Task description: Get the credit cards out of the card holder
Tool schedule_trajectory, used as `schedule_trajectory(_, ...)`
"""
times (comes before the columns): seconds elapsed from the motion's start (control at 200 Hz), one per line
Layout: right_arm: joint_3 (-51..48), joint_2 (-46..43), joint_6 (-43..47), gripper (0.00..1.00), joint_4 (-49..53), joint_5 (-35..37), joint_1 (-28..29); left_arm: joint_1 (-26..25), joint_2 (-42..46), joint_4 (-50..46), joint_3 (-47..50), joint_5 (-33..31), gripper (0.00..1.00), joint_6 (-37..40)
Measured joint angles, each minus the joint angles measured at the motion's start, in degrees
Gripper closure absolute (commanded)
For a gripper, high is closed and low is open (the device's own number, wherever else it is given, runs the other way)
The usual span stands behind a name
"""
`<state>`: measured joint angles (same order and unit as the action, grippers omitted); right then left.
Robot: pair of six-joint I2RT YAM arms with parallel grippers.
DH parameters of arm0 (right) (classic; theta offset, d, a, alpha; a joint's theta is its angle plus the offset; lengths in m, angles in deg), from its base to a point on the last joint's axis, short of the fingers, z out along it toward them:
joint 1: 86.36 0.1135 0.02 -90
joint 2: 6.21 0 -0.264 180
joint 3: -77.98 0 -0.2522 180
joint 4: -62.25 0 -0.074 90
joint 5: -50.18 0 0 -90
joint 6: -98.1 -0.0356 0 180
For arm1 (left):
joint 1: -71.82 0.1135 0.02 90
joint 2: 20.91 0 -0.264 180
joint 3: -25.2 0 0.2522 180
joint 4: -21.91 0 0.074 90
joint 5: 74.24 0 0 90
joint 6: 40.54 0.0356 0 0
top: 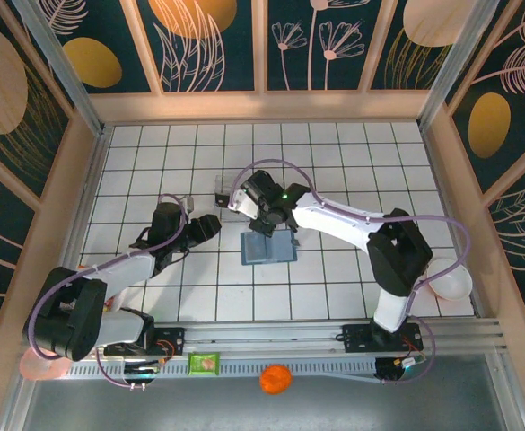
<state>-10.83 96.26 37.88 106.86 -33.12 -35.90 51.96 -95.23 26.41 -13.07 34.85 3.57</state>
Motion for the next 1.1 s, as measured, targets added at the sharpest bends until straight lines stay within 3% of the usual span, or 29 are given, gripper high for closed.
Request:
schedule_trajectory(0.3, 0.0, 0.2, 3.2, 1.00, -2.9, 5.6, 0.9, 0.0, -0.7, 0.7, 0.0, 0.0, 0.47, 0.0)
schedule_trajectory(1.101, -2.3, 1.1, 4.9, 1.00, -5.0, 9.8, 2.6, 0.0, -1.5, 1.2, 0.0, 0.0, 0.48, 0.0)
